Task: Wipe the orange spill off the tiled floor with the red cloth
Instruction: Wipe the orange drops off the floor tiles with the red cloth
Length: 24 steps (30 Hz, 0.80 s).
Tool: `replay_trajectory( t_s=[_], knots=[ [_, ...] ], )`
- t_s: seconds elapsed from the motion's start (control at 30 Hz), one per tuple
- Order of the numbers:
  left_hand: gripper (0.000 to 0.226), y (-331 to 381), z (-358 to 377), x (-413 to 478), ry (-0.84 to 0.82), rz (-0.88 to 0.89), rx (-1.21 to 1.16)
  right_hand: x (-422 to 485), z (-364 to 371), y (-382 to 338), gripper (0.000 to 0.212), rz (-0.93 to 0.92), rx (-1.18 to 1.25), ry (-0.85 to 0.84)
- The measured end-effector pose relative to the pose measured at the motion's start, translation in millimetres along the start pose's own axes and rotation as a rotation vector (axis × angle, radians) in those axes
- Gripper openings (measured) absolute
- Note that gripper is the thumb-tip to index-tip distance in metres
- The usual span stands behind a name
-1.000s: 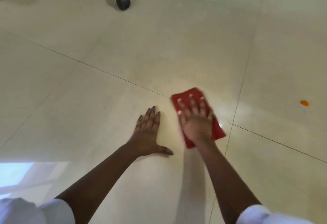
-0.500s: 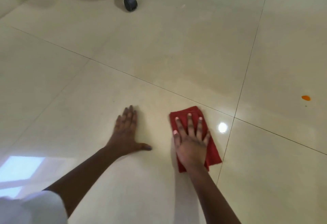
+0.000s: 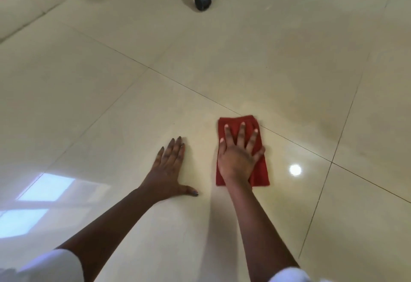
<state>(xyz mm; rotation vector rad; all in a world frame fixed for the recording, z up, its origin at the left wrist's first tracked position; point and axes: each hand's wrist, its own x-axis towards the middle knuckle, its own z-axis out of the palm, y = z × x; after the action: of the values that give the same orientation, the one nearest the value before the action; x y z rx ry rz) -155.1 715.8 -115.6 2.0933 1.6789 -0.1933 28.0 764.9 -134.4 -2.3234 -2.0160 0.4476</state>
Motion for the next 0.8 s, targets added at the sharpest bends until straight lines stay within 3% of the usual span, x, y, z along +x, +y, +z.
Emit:
replay_trajectory(
  t_s=[0.13,0.33,0.5,0.57,0.7,0.73,0.8],
  knots=[
    [0.134,2,-1,4,-0.005,0.023,0.004,-15,-3,22,0.051,-0.215,-0.051,-0.058],
    [0.137,40,3,16,0.034,0.054,-0.065,-27,-17,97,0.052,0.409,0.079,0.037],
    [0.126,113,14,48,0.032,0.248,0.033,-63,-24,132,0.05,0.044,-0.047,0.018],
    [0.125,139,19,58,0.015,0.319,0.076,-59,-35,171,0.05,0.179,-0.031,0.023],
    [0.125,182,31,67,0.019,0.451,0.128,-109,-33,212,0.052,0.662,0.101,0.132],
    [0.124,197,35,68,0.012,0.488,0.129,-128,-28,210,0.053,0.706,0.091,0.134],
    [0.124,226,42,68,0.007,0.527,0.096,-146,-21,207,0.052,0.607,0.037,0.098]
  ],
)
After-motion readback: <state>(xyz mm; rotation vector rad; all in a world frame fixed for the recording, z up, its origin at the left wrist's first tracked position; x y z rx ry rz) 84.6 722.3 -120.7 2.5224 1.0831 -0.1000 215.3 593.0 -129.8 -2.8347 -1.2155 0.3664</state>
